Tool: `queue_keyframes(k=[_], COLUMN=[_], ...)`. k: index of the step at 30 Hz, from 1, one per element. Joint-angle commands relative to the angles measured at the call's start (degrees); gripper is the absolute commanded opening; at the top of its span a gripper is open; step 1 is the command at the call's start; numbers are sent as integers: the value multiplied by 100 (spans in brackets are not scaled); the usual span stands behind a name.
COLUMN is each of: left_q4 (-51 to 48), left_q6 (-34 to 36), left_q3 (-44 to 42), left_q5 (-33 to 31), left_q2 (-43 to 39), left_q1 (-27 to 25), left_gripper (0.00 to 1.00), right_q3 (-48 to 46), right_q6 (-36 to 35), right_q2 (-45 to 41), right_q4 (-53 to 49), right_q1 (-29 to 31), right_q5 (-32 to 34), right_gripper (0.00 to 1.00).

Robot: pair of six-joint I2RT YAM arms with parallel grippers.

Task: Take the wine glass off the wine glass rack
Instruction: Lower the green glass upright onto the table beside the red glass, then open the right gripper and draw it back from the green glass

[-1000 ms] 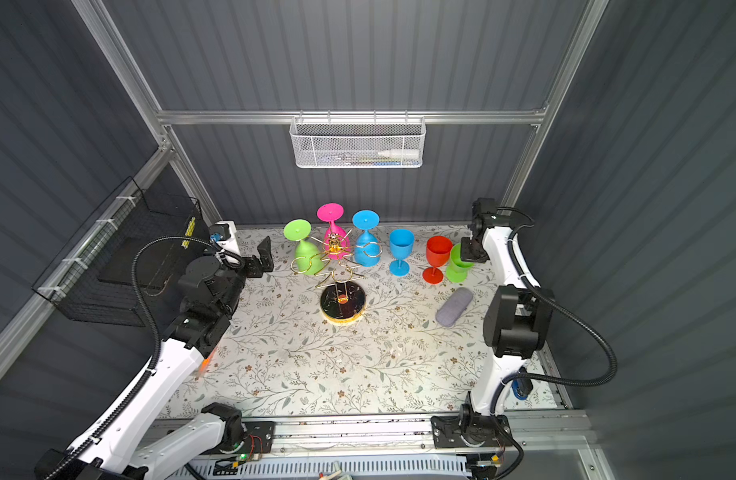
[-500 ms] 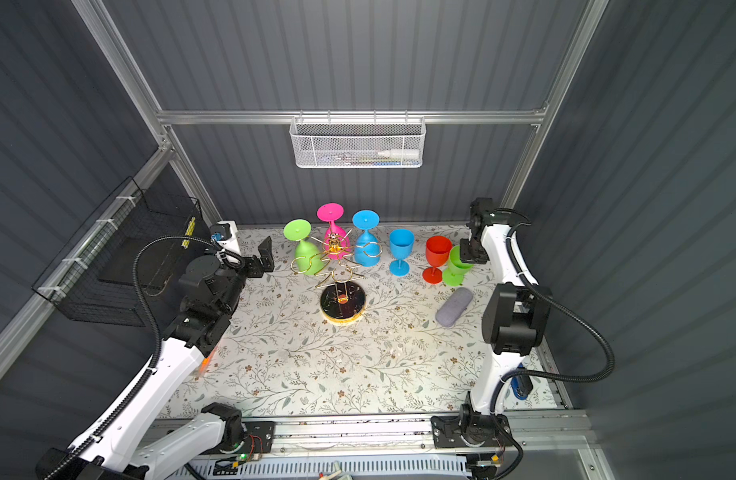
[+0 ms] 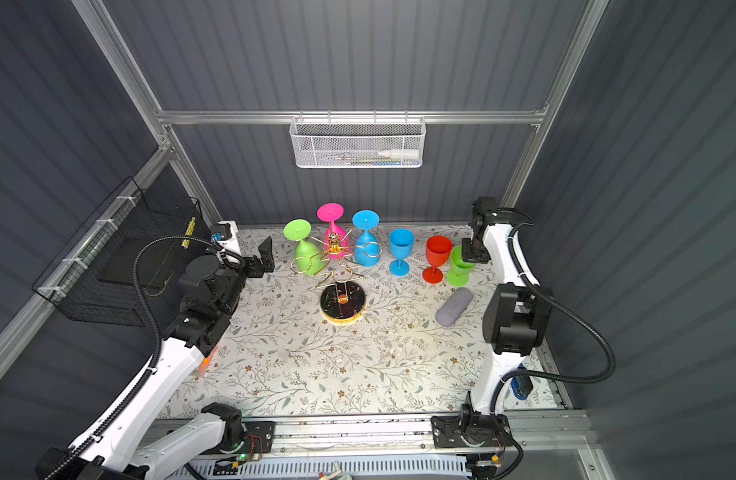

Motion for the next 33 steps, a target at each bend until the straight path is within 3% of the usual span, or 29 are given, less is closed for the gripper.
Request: queue_keyframes(k=[1, 10, 15, 22, 33], left_q4=[-15, -41, -50, -124, -860], left_q6=[-7, -17, -42, -167, -977], left_q3=[153, 180, 175, 255, 878], left_q5=[63, 96, 101, -74, 445], left_q2=[31, 29, 24, 122, 507], left_q1=[33, 42, 42, 55, 385], left_gripper=[100, 100, 100, 100, 99], right_q3=[-64, -15, 23, 348, -394], right_q6=[-47, -33, -5, 128, 700], right_q2=[-148, -59, -76, -161, -1337], right_q4=[-194, -227, -185, -144, 1318], right_q1=[-49, -122, -136, -185, -330], right_q5=[131, 58, -36, -349, -1384], right_gripper=[8, 11, 23, 51, 71])
